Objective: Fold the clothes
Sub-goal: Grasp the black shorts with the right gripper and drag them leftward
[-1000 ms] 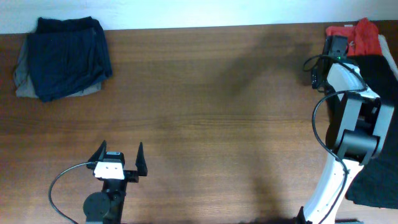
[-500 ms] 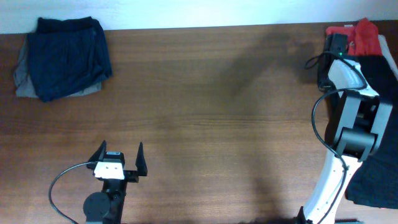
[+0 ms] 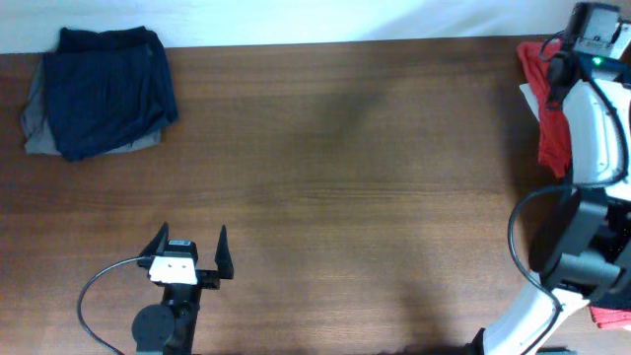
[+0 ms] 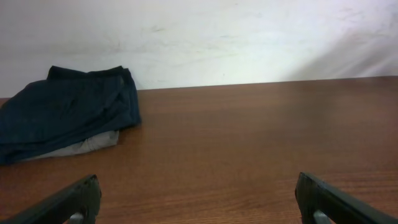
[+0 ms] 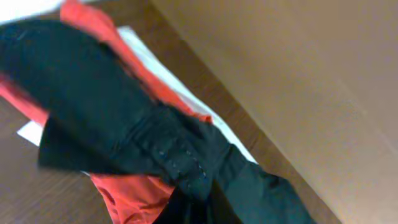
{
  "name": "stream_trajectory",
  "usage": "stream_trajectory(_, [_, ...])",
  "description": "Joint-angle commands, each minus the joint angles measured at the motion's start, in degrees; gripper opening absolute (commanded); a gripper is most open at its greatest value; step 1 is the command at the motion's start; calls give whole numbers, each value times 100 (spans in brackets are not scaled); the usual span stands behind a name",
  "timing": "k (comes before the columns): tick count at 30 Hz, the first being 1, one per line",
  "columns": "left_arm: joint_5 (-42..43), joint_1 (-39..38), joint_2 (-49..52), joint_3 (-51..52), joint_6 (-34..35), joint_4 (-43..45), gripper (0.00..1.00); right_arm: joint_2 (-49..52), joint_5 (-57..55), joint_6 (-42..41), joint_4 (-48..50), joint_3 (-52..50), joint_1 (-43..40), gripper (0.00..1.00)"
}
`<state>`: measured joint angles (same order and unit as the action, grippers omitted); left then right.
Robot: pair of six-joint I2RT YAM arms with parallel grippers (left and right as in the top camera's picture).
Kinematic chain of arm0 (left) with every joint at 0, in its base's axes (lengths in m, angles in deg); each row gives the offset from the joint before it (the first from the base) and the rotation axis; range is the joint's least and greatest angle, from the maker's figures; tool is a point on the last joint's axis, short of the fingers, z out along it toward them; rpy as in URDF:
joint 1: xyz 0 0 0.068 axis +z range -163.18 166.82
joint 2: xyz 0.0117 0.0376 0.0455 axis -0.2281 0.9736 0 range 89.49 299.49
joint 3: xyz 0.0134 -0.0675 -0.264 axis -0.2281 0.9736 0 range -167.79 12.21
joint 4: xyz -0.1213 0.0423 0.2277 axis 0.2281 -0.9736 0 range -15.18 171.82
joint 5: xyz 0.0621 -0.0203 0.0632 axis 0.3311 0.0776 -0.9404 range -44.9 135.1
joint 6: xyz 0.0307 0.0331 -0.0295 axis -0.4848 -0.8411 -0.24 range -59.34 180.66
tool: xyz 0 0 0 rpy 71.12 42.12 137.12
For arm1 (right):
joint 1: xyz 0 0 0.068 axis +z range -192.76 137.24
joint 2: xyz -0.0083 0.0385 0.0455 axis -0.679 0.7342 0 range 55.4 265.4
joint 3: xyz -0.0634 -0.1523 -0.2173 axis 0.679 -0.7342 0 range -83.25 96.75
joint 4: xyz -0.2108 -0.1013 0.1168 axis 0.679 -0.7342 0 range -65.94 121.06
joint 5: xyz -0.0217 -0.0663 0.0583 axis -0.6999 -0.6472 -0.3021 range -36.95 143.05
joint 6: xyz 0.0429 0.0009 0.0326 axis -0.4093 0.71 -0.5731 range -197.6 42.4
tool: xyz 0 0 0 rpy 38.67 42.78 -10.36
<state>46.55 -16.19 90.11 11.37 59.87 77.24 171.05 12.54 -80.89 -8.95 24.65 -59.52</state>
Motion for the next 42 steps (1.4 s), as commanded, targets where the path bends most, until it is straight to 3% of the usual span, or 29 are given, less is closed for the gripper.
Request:
stream_trajectory(1, [2,4,-26,31,37,-15,99,-682,-151,-173,37,195,133,4])
stream_trajectory(5, [0,4,-26,31,37,-15,99,-1244,1032,-168,116,195,800,4])
stream_trajectory(11, [0,4,-26,31,37,-15,99,-1119,1768,-173,-101,192,3482,4])
stream_trajectory(17, [0,4,-26,31,37,-15,99,-551,2046,-669,-538,192,5469,4])
stream_trajectory(18, [0,4,-26,31,37,-15,99,-472,2061,-669,-546,192,5735,12])
stream_trajectory(19, [0,4,-26,31,37,-15,99,-463,2059,-667,-549,192,5871,40])
stream_trajectory(20, [0,4,-26,31,37,-15,99,-463,2048,-667,-544,192,5980,81])
stream_trajectory(21, [0,4,-26,31,37,-15,99,-483,2033,-662,-544,195,6030,98])
stream_trajectory(25, [0,4,-26,31,37,-15,99,-837,1222,-667,-874,195,5742,98])
stream_trajectory(29, [0,4,-26,31,37,-15,99,-1104,1178,-837,-1856,195,4940,98])
stream_trajectory(31, [0,4,-26,31,37,-15,99,-1071,1545,-1438,-2887,188,4181,98])
stream_trajectory(34, [0,4,-26,31,37,-15,99,-931,3195,-1438,-3960,118,3143,98])
stream_trajectory(38, [0,4,-26,31,37,-15,99,-907,4463,-1434,-3818,-848,2131,99])
stream_trajectory(42, [0,4,-26,31,37,-15,99,-905,4634,-1394,-3145,-2223,2035,99])
